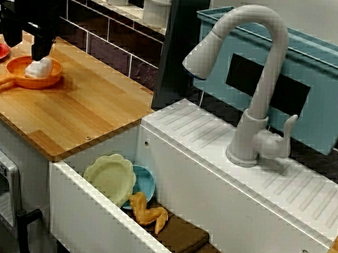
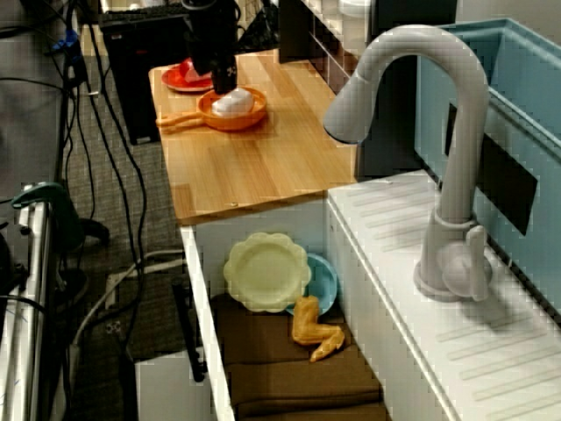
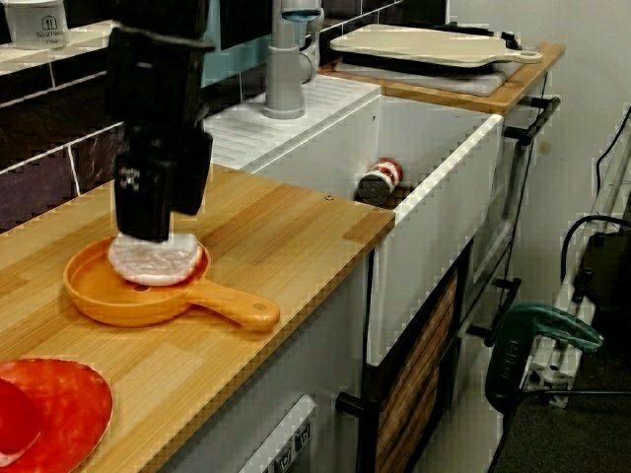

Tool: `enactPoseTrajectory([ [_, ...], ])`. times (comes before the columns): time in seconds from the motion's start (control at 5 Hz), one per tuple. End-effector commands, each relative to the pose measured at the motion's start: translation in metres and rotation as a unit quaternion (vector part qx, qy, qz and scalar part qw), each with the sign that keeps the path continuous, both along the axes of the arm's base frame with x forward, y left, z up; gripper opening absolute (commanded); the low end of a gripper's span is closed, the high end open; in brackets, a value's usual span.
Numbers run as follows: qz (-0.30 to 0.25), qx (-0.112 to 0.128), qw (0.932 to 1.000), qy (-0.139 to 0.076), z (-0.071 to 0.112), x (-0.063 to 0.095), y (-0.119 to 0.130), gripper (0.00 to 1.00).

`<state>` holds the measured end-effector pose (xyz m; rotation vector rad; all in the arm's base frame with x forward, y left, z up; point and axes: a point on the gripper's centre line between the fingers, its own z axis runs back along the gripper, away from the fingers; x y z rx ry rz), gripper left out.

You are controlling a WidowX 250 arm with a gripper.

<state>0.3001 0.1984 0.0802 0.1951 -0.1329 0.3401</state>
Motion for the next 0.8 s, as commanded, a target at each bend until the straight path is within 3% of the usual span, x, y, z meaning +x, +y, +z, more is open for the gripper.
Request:
enactPoseTrajectory([
  [0.0, 0.005, 0.001, 0.9995, -0.031, 0.008, -0.005, 0.004, 1.00],
  [0.4, 0.014, -0.018, 0.9989, -0.040, 0.008, -0.003, 0.004, 1.00],
  [0.6, 0.029, -0.047, 0.9979, -0.036, 0.006, 0.006, 0.005, 1.00],
])
